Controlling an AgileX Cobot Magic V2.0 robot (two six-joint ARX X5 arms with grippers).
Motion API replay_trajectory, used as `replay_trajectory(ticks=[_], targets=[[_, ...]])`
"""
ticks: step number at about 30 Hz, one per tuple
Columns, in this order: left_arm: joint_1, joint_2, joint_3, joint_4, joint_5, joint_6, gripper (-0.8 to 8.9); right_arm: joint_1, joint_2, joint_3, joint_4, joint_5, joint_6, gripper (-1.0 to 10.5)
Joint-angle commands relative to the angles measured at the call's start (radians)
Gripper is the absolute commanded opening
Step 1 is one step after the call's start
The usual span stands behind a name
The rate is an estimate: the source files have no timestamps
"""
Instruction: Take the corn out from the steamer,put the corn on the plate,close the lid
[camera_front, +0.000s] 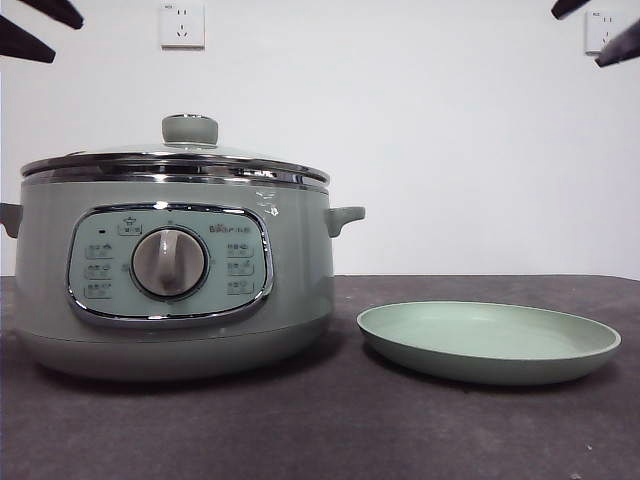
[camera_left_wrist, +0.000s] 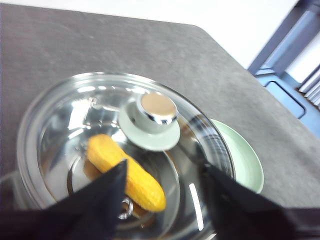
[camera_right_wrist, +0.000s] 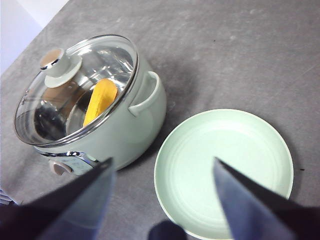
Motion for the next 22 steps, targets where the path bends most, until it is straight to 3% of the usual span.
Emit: replay_trajectory(ticks=[1, 14, 22], targets=[[-0.04, 0.038, 0.031, 0.016, -0.035, -0.009, 4.09, 0.001, 0.002, 0.002, 0.002, 0.002, 0.012, 4.4], [-0.253, 0.384, 0.332, -0.117, -0.33, 0.132, 4.09, 0.001, 0.002, 0.002, 0.0, 0.002, 0.021, 4.4], [-0.312, 0.548, 0.414, -0.121, -0.374, 0.148, 4.09, 0.001, 0.002, 0.002, -0.002, 0.002, 0.021, 4.4]])
